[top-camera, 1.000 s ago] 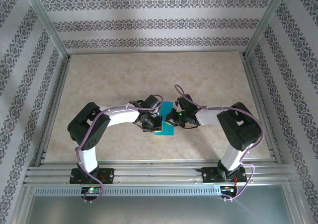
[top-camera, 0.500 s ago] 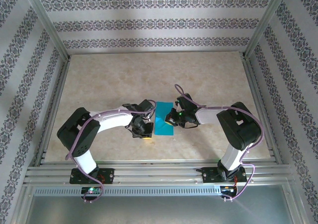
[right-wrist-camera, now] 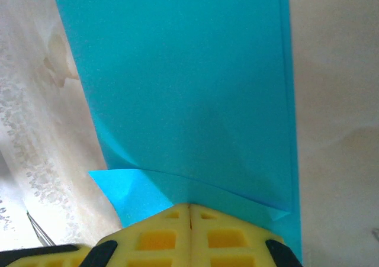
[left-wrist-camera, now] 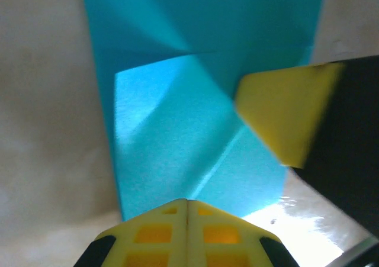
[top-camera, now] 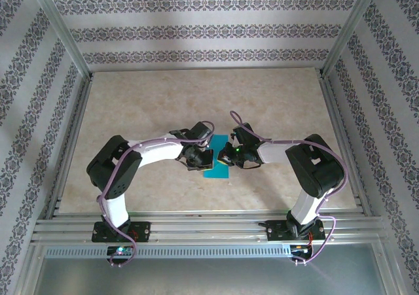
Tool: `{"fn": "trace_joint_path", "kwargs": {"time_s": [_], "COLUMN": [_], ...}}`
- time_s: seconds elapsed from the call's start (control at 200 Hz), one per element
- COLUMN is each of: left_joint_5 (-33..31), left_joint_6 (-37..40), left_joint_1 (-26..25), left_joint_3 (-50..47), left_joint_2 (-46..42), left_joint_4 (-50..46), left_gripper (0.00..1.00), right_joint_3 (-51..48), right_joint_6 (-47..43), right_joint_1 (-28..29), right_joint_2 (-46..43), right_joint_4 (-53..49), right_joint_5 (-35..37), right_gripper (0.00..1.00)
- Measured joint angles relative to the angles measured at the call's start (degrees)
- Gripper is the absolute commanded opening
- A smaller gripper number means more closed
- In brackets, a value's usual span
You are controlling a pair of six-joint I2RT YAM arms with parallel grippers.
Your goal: Fold a paper plane with a square sheet of paper (pick it up from the middle)
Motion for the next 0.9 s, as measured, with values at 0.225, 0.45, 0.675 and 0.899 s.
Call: {"fn": "trace_joint_path", "kwargs": {"time_s": [0.225, 0.45, 0.675, 0.899], "left_joint_5": [0.7, 0.9, 0.9, 0.9], "left_joint_6": [0.0, 0.0, 0.0, 0.0], "left_joint_1": [0.0, 0.0, 0.0, 0.0], "left_joint_3": [-1.6, -2.2, -2.5, -2.5], "left_joint_2": [0.4, 0.2, 0.1, 0.1], "left_joint_4": [0.1, 0.9, 1.4, 1.4], "left_gripper": [0.00, 0.00, 0.00, 0.00], "right_joint_3": [0.0, -0.1, 0.5, 0.7], "right_joint_6": [-0.3, -2.9, -5.8, -5.8], "right_joint_1": [-0.1, -0.5, 1.8, 5.3], "right_joint_2": [0.0, -1.5, -4.6, -3.4], "right_joint_4": [0.4, -0.9, -3.8, -4.8], "right_joint_5": [-0.6, -0.2, 1.9, 2.0], "right_gripper": [0.00, 0.00, 0.00, 0.00]}}
